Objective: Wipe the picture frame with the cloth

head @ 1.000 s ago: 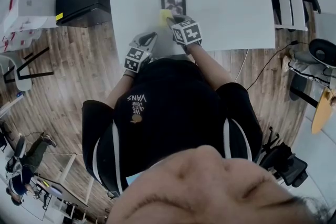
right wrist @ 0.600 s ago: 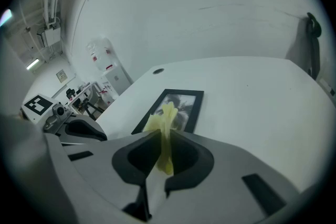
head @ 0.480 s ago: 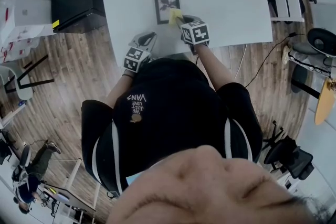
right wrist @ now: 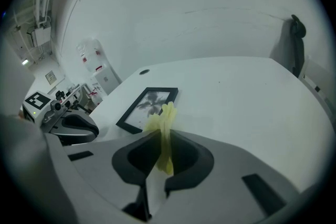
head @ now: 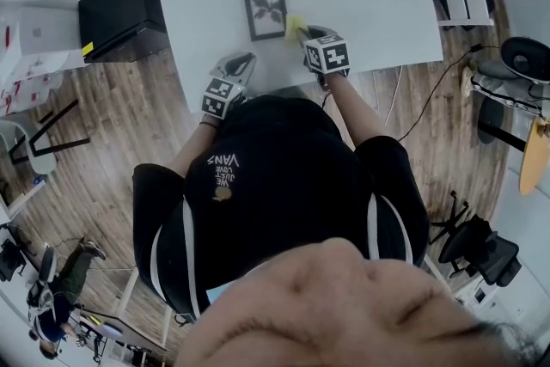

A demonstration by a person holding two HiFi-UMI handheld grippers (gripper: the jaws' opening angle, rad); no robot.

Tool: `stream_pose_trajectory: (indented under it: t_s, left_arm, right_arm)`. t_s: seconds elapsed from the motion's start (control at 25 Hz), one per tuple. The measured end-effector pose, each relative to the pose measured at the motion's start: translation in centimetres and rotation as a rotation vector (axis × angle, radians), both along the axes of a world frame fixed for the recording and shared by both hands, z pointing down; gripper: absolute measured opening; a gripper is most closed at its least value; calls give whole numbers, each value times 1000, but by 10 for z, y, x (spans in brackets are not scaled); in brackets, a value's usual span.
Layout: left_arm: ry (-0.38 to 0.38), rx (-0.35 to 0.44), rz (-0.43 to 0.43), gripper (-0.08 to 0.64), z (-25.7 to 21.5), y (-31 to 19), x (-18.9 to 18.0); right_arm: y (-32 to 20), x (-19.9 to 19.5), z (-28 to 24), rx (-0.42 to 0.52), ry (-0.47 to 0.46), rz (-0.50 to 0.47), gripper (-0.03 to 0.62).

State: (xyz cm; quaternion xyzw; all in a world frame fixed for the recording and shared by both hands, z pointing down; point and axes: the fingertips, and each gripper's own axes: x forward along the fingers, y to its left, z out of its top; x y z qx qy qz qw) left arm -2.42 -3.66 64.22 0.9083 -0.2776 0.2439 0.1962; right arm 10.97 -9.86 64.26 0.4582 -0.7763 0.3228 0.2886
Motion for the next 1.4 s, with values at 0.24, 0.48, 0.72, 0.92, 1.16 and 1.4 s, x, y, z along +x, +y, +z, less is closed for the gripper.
stream_pose_trajectory:
  t_s: [0.24, 0.48, 0.72, 0.92, 1.16, 1.4]
  left_arm:
    - [3, 2, 4, 34, -1, 0, 4]
    - [2, 3, 2, 34, -1, -1, 6]
    - [5, 0, -4, 34, 0, -2, 5]
    - [3, 2, -3, 34, -1, -3, 3]
    - [11, 5, -11, 34, -1, -6, 0]
    - [18, 18, -20, 34, -6, -10, -3]
  right_arm:
    - [0, 7, -1, 1, 6, 20, 44]
    - [-1, 12, -1, -2, 8, 28, 44]
    - [-3, 11, -1, 0, 9, 22, 44]
    - [-3, 10, -5, 4, 1, 34, 44]
    - [-7, 3, -17, 47, -26, 33, 44]
    - [-10, -4, -34, 111, -50, 37, 44]
